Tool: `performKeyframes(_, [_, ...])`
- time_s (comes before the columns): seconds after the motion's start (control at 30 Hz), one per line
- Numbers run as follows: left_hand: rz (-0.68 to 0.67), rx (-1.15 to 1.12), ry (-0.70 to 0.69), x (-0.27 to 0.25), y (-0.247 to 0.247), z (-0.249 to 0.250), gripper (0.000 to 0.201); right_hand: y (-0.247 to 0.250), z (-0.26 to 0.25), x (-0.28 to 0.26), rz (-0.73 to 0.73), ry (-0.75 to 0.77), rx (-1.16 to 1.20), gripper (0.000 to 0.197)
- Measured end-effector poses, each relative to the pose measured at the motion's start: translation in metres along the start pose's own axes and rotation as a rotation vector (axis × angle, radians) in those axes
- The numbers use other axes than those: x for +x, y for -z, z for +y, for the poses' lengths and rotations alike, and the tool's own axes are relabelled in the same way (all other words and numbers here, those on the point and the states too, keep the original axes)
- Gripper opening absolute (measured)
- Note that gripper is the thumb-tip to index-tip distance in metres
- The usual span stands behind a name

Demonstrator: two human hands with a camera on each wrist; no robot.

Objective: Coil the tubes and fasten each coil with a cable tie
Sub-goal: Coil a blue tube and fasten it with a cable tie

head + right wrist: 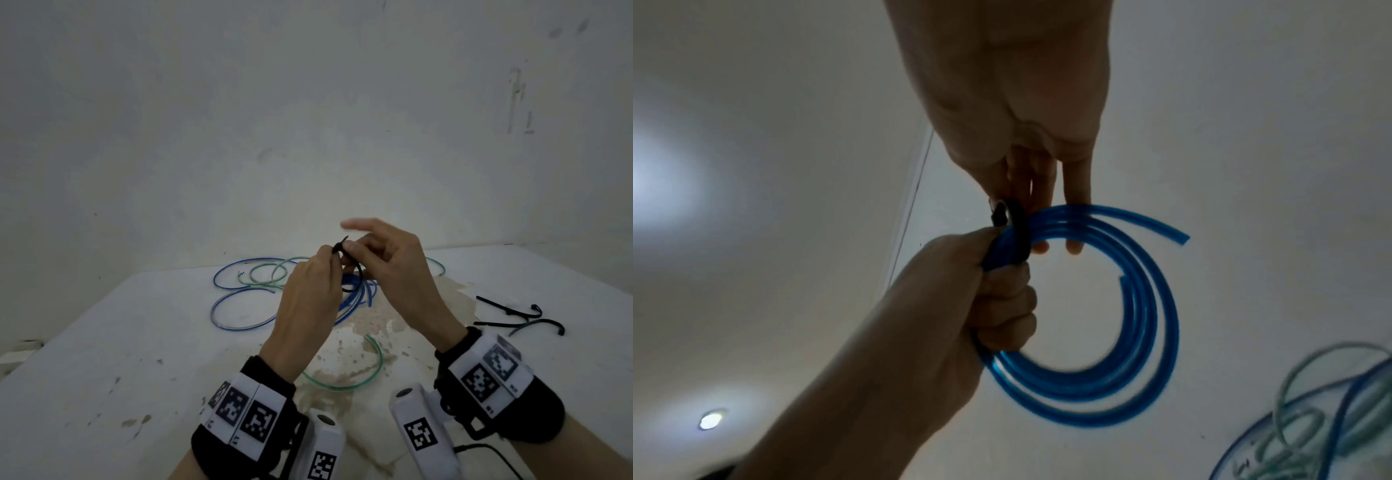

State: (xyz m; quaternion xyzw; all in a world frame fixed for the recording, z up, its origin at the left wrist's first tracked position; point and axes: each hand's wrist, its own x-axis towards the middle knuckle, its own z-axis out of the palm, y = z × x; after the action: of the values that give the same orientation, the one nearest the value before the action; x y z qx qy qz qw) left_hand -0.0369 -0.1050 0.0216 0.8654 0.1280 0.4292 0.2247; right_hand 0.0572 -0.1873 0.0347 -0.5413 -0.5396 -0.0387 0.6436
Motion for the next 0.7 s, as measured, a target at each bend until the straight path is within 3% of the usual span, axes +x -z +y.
performKeyframes(0.2, [-0.04,-0.298,0.077,0.002,0.003,-0.002,0.033,0.006,-0.007,0.014,-0.059,0.166,-0.242,0.008])
performKeyframes(0.37, [0.021,-0.581,0.214,0.006,0.013,-0.015,0.035,0.026,-0.005,0.025,0.037,0.06,-0.25,0.011])
performKeyframes(0.5, [0.014,-0.617,0.215,0.005,0.012,-0.015,0.034,0.029,-0.008,0.025,0.087,0.09,-0.338,0.011])
performKeyframes(0.7, [0.061,-0.761,0.314,0.004,0.011,-0.017,0.053,0.033,-0.01,0.026,0.171,-0.04,-0.098,0.016])
